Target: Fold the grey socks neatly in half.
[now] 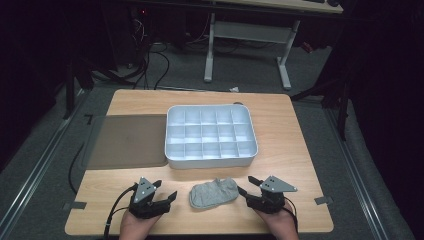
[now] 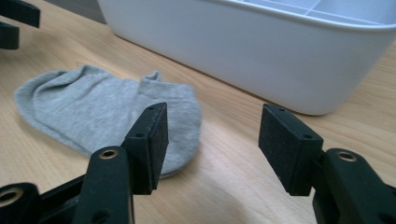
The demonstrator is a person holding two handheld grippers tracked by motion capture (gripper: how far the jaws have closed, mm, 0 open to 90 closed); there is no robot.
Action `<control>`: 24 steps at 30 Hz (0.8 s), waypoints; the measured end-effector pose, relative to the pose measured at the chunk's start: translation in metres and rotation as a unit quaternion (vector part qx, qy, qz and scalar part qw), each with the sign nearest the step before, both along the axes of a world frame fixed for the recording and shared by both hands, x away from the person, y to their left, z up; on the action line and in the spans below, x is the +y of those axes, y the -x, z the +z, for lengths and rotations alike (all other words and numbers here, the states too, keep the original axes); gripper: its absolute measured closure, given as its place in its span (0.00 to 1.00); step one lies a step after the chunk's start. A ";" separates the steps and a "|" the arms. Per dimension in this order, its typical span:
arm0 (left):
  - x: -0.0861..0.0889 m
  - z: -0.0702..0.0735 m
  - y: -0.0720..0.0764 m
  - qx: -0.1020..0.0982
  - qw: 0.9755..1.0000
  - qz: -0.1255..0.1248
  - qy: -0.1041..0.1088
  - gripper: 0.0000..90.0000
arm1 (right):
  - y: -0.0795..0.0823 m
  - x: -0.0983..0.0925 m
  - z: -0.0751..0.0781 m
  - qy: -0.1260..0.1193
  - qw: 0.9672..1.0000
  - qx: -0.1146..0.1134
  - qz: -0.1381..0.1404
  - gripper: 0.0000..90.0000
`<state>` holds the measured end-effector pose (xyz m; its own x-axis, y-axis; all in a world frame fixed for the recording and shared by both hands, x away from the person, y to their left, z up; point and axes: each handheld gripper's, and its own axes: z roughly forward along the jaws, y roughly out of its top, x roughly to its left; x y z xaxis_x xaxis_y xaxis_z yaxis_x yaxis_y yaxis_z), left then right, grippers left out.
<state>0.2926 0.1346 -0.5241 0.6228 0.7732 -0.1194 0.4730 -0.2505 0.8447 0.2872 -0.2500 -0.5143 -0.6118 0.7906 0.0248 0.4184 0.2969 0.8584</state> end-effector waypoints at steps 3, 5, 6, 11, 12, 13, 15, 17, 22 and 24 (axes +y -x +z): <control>-0.006 0.002 0.003 -0.007 1.000 -0.008 -0.001 0.35 | 0.000 0.005 0.000 -0.002 1.000 0.004 0.006 0.49; -0.010 0.004 0.005 -0.010 1.000 -0.013 0.001 0.36 | 0.000 0.007 0.001 -0.005 1.000 0.004 0.007 0.49; -0.011 0.004 0.006 -0.011 1.000 -0.015 0.005 0.38 | 0.000 0.008 0.001 -0.008 1.000 0.004 0.006 0.50; -0.021 0.004 0.008 0.003 0.999 -0.033 0.025 0.45 | -0.003 0.011 -0.001 -0.016 0.999 0.028 0.001 0.58; -0.024 0.004 0.008 0.003 0.999 -0.037 0.024 0.47 | -0.004 0.012 -0.002 -0.013 0.999 0.034 0.000 0.60; -0.028 0.004 0.009 0.002 0.999 -0.039 0.021 0.48 | -0.005 0.014 -0.004 -0.011 0.999 0.044 -0.005 0.61; -0.036 0.003 0.011 -0.002 0.999 -0.044 0.011 0.51 | -0.007 0.016 -0.006 -0.006 0.998 0.058 -0.006 0.62; -0.045 0.002 0.011 0.001 0.998 -0.055 0.005 0.56 | -0.008 0.019 -0.009 0.000 0.998 0.069 -0.007 0.62; -0.062 -0.002 0.007 0.011 0.997 -0.075 -0.019 0.71 | -0.012 0.022 -0.011 0.003 0.996 0.088 -0.014 0.60; -0.069 -0.003 0.007 0.009 0.996 -0.083 -0.031 0.74 | -0.013 0.024 -0.014 0.010 0.995 0.094 -0.015 0.58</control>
